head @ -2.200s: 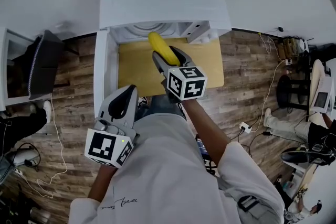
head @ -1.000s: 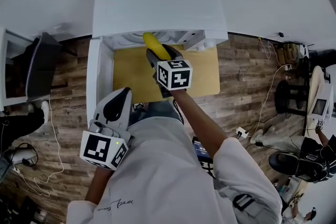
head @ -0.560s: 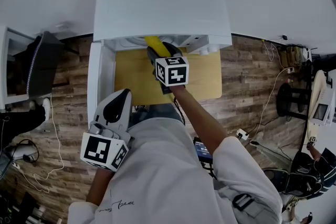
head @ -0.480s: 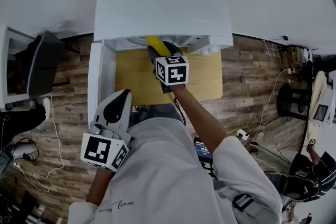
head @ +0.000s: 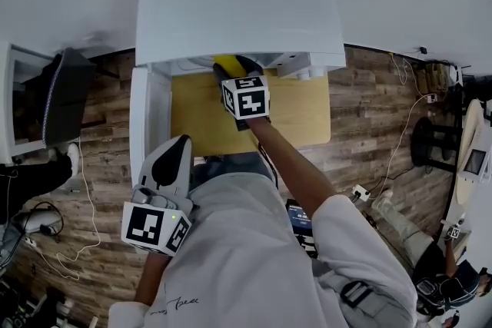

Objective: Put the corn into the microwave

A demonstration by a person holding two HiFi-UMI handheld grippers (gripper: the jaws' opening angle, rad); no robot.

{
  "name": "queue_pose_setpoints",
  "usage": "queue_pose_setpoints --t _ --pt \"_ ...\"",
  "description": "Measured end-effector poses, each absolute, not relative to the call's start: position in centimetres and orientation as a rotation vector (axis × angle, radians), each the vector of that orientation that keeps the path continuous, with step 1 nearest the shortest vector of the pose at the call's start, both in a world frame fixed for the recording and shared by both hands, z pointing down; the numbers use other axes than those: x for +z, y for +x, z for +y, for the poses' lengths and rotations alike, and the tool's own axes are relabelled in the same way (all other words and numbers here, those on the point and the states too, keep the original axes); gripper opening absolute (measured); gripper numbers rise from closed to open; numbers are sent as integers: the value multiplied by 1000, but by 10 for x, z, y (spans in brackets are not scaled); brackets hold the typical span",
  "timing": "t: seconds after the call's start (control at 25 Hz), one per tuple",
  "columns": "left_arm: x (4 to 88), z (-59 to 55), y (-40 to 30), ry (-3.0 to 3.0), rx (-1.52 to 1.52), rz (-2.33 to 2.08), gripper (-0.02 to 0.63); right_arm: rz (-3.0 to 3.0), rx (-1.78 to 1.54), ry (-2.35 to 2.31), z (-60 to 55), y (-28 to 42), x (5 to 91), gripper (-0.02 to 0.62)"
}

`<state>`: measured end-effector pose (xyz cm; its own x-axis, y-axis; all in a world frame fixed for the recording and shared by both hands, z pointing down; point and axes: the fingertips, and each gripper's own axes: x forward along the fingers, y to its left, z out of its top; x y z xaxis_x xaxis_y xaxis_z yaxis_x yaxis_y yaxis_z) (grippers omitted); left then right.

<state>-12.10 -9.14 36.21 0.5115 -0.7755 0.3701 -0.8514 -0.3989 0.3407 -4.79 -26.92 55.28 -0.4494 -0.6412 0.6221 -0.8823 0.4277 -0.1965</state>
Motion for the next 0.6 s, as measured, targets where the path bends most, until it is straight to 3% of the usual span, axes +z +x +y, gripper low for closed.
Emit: queue_pose_setpoints --t 0.6 --pt "374 -91 -125 2218 239 -1355 -8 -2212 642 1274 -288 -52 568 264"
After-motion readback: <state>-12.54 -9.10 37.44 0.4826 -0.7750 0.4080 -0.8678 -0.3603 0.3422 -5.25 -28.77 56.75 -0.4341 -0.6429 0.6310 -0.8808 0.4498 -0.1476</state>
